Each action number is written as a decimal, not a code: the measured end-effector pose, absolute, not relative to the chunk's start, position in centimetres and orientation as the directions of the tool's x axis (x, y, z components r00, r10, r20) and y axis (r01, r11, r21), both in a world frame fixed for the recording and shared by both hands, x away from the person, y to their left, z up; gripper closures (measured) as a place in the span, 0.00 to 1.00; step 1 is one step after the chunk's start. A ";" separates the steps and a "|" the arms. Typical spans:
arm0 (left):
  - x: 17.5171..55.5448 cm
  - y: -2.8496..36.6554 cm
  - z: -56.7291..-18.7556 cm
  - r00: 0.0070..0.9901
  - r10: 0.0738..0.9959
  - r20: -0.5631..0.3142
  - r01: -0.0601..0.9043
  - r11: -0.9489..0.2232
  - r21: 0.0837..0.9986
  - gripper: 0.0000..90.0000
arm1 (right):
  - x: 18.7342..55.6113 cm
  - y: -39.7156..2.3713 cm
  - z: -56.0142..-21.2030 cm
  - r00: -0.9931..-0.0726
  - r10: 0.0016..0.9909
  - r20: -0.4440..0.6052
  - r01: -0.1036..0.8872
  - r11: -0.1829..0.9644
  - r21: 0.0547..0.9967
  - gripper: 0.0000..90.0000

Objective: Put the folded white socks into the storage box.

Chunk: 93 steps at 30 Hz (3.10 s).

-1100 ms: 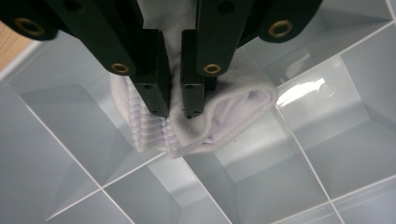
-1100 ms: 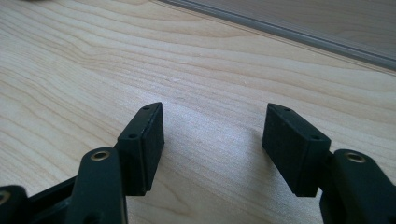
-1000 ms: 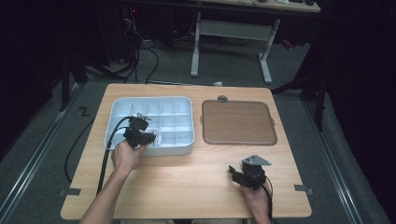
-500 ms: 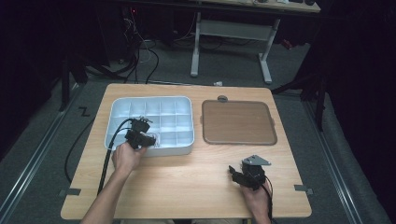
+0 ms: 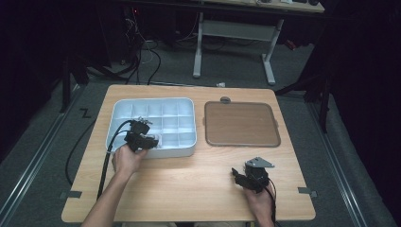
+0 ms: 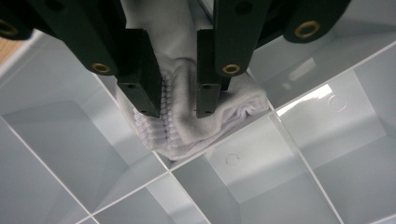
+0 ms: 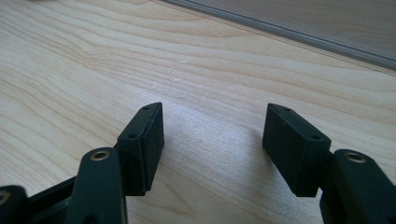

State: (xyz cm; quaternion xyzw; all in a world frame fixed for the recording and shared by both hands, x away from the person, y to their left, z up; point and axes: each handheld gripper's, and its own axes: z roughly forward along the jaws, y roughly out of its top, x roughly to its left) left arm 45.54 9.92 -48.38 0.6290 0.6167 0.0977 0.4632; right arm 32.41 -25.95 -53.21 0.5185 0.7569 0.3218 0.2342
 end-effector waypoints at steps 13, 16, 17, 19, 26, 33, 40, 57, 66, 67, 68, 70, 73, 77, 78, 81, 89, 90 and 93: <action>45.0 10.8 -47.1 0.222 0.845 -0.486 0.654 0.241 0.717 0.57 | 32.4 -26.0 -53.2 -0.354 0.935 -0.021 0.634 0.256 0.730 0.43; 44.8 11.0 -46.8 0.223 0.833 -0.507 0.654 0.257 0.711 0.53 | 32.4 -26.0 -53.2 -0.355 0.934 -0.023 0.633 0.258 0.730 0.43; 44.8 11.1 -46.8 0.226 0.834 -0.504 0.653 0.254 0.714 0.52 | 32.4 -26.0 -53.2 -0.356 0.934 -0.023 0.633 0.258 0.730 0.43; 44.7 11.3 -46.5 0.224 0.832 -0.507 0.643 0.265 0.719 0.52 | 32.4 -26.0 -53.2 -0.356 0.934 -0.022 0.633 0.258 0.730 0.43; 44.2 12.1 -46.0 0.208 0.841 -0.499 0.594 0.296 0.748 0.47 | 32.4 -26.0 -53.2 -0.356 0.934 -0.023 0.633 0.259 0.730 0.43; 43.7 12.7 -45.2 0.220 0.836 -0.502 0.555 0.316 0.769 0.44 | 32.4 -26.0 -53.2 -0.356 0.934 -0.022 0.633 0.259 0.730 0.43; 43.5 13.8 -44.7 0.215 0.823 -0.525 0.549 0.343 0.762 0.44 | 32.6 -25.9 -53.2 -0.363 0.931 -0.021 0.632 0.263 0.729 0.43; 40.6 15.0 -44.0 0.246 0.832 -0.497 0.486 0.338 0.806 0.45 | 32.6 -25.9 -53.2 -0.363 0.932 -0.019 0.633 0.261 0.729 0.43; 39.9 15.3 -44.2 0.242 0.830 -0.503 0.476 0.350 0.807 0.45 | 32.6 -25.9 -53.2 -0.364 0.931 -0.017 0.632 0.261 0.729 0.42; 39.8 15.4 -44.2 0.242 0.828 -0.506 0.476 0.354 0.805 0.45 | 32.5 -25.9 -53.2 -0.366 0.930 -0.019 0.632 0.263 0.729 0.42; 39.7 15.4 -44.3 0.242 0.826 -0.509 0.470 0.359 0.806 0.45 | 32.5 -25.9 -53.2 -0.366 0.930 -0.020 0.632 0.264 0.729 0.42; 39.4 15.5 -44.5 0.242 0.831 -0.501 0.455 0.359 0.815 0.45 | 32.5 -25.9 -53.2 -0.366 0.930 -0.020 0.632 0.265 0.729 0.42; 39.1 15.7 -44.6 0.246 0.824 -0.510 0.448 0.370 0.814 0.44 | 32.5 -25.9 -53.2 -0.366 0.930 -0.020 0.632 0.265 0.729 0.42; 38.8 15.9 -44.6 0.252 0.818 -0.517 0.440 0.379 0.814 0.44 | 32.5 -25.9 -53.2 -0.366 0.930 -0.020 0.632 0.265 0.729 0.42; 38.7 15.9 -44.6 0.253 0.816 -0.520 0.442 0.381 0.812 0.44 | 32.5 -25.9 -53.2 -0.366 0.930 -0.020 0.632 0.265 0.729 0.42; 38.3 16.0 -44.7 0.252 0.812 -0.526 0.443 0.386 0.809 0.43 | 32.5 -25.9 -53.2 -0.366 0.930 -0.020 0.632 0.265 0.729 0.42; 37.0 16.6 -44.9 0.267 0.813 -0.517 0.449 0.369 0.814 0.44 | 32.5 -25.9 -53.2 -0.366 0.930 -0.020 0.632 0.264 0.729 0.42; 36.9 16.8 -44.9 0.267 0.811 -0.521 0.446 0.375 0.813 0.44 | 32.5 -25.9 -53.2 -0.366 0.930 -0.020 0.632 0.264 0.729 0.42; 36.6 17.0 -45.0 0.267 0.804 -0.532 0.446 0.386 0.807 0.44 | 32.5 -25.9 -53.2 -0.366 0.930 -0.020 0.632 0.264 0.729 0.42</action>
